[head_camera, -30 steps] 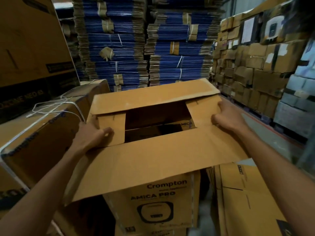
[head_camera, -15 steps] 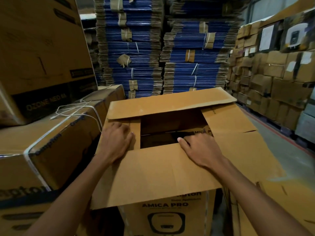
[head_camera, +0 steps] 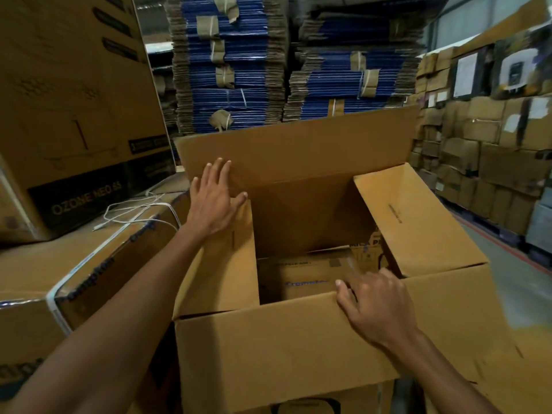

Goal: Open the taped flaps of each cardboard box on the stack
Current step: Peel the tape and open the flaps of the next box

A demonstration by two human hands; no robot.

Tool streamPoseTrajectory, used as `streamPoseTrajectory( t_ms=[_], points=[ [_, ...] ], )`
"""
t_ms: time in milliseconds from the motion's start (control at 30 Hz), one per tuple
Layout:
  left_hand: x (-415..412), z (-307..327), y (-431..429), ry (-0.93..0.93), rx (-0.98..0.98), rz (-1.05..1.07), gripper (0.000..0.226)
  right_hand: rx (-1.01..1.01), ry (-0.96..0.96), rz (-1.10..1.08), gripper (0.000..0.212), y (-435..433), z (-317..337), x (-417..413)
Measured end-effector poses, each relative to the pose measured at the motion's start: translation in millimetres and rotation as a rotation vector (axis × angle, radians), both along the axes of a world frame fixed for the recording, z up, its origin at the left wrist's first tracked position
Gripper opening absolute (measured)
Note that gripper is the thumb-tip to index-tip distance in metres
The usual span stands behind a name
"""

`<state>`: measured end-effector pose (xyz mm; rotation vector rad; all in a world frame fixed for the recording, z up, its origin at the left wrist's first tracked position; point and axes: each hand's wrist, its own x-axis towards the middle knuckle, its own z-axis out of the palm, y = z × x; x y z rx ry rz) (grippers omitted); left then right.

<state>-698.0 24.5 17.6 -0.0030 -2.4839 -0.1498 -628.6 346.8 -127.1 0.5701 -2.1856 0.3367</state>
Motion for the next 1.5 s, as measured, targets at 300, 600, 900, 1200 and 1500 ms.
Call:
streamPoseTrajectory(
  t_ms=[300, 600, 900, 1200, 1500],
  points=[
    [-39, -7, -20, -0.283, -0.031, 0.089, 0.076, -0.018, 0.124, -0.023, 0.040, 0, -17, -1],
    [-34, -26, -26, -0.198, -0.132, 0.077, 0.088, -0.015, 0.073, -0.041, 0.038, -4, -8, -5],
    [19, -44, -32, -0.302, 0.024, 0.153, 0.092, 0.054, -0.355, -0.155, 0.061, -5, 22, -10],
    [35, -49, -23, -0.305, 0.166, 0.191, 0.090, 0.009, -0.849, -0.271, 0.051, 0, 64, -34],
    [31, -56, -32, -0.263, 0.172, 0.167, 0.087, 0.136, -0.397, -0.442, 0.069, 47, 117, -40]
  ],
)
